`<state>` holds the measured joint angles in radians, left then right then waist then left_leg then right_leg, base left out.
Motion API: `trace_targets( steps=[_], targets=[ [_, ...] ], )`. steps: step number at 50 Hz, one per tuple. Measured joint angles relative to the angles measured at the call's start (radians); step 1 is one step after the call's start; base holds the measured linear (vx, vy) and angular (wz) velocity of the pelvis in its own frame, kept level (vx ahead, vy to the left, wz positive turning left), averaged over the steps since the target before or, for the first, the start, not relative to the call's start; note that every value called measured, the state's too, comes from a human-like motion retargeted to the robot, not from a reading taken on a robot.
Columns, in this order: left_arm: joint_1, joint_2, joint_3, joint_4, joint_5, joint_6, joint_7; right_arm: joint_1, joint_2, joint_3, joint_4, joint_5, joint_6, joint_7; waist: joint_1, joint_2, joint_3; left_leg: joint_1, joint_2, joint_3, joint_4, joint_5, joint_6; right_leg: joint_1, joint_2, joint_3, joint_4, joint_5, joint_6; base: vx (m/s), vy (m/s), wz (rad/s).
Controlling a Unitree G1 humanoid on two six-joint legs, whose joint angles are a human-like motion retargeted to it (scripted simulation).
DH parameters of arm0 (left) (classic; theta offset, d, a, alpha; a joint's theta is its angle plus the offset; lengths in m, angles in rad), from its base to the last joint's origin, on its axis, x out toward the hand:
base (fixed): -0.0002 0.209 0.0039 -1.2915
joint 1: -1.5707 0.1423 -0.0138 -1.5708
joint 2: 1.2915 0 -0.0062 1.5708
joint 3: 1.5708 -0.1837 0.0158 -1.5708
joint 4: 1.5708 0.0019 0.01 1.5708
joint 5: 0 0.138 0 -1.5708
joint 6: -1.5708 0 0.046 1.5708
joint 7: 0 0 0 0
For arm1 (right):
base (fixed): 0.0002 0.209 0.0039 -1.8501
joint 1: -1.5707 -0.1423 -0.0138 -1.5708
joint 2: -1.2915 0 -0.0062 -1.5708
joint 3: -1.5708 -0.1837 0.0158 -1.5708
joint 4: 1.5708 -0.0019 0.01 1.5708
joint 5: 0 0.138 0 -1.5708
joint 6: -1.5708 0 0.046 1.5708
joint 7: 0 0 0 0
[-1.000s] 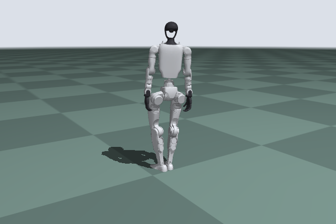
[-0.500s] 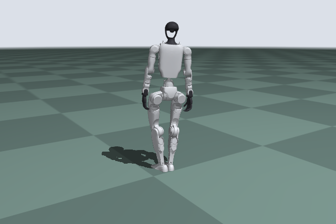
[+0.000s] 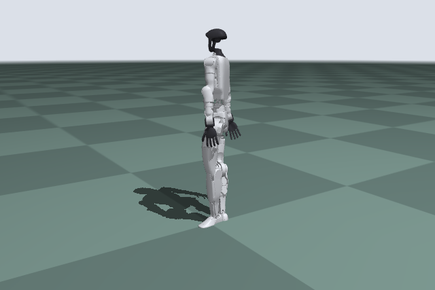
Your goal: In place motions
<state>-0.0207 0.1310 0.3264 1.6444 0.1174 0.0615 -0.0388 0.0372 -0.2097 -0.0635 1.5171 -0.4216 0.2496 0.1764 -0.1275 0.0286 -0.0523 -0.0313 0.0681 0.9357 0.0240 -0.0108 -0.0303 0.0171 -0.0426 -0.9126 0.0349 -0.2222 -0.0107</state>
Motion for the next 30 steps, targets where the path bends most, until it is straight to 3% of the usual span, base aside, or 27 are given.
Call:
trace_targets(
  steps=[5,15,22,24,27,28,30],
  targets=[
    [0.038,0.006,0.042,0.018,-0.001,-0.002,0.016,-0.040,-0.015,-0.034,-0.055,0.041,0.014,-0.022,0.053,-0.010,0.000,-0.011,-0.074,-0.080,-0.069,0.006,0.053,0.026,-0.011,-0.059,0.016,-0.007,0.031,0.11,0.24,0.94],
    [0.105,-0.010,0.091,-0.002,-0.003,-0.011,0.018,-0.073,0.040,-0.060,-0.247,0.158,-0.062,0.015,0.134,-0.073,0.010,-0.012,-0.111,-0.160,-0.055,-0.024,0.081,0.070,-0.042,-0.128,0.039,0.003,0.064,0.11,0.12,0.42],
    [0.120,-0.035,0.128,-0.015,-0.028,-0.020,0.025,-0.068,0.062,-0.010,-0.280,0.104,-0.077,0.049,0.112,-0.079,-0.015,0.005,-0.126,-0.219,-0.042,-0.081,0.092,0.099,-0.052,-0.187,0.065,0.017,0.080,0.18,0.15,0.35],
    [0.112,-0.033,0.122,-0.013,-0.029,-0.018,0.024,-0.054,0.065,0.005,-0.275,0.081,-0.085,0.040,0.126,-0.066,-0.012,0.005,-0.114,-0.214,-0.039,-0.085,0.105,0.105,-0.054,-0.156,0.103,0.042,0.058,0.20,0.15,-0.25],
    [0.087,-0.022,0.099,-0.008,-0.016,-0.010,0.024,-0.031,0.065,0.019,-0.248,0.055,-0.091,0.023,0.180,-0.020,0.004,0.007,-0.079,-0.182,-0.052,-0.077,0.138,0.085,-0.066,-0.028,0.233,0.083,-0.021,0.19,0.15,-0.45],
    [0.074,-0.016,0.085,-0.005,-0.008,-0.006,0.026,-0.022,0.065,0.016,-0.232,0.049,-0.090,0.019,0.145,0.001,0.003,0.010,-0.058,-0.229,-0.048,-0.078,0.134,0.075,-0.080,-0.019,0.294,0.085,-0.042,0.15,0.10,1.50],
    [0.048,-0.001,0.061,0.000,0.006,-0.001,0.023,-0.008,0.064,0.015,-0.187,0.043,-0.086,0.015,0.048,0.028,0.001,0.003,-0.031,-0.343,-0.028,-0.082,0.124,0.037,-0.123,0.034,0.429,0.068,-0.026,0.15,0.10,2.27]
  ],
)
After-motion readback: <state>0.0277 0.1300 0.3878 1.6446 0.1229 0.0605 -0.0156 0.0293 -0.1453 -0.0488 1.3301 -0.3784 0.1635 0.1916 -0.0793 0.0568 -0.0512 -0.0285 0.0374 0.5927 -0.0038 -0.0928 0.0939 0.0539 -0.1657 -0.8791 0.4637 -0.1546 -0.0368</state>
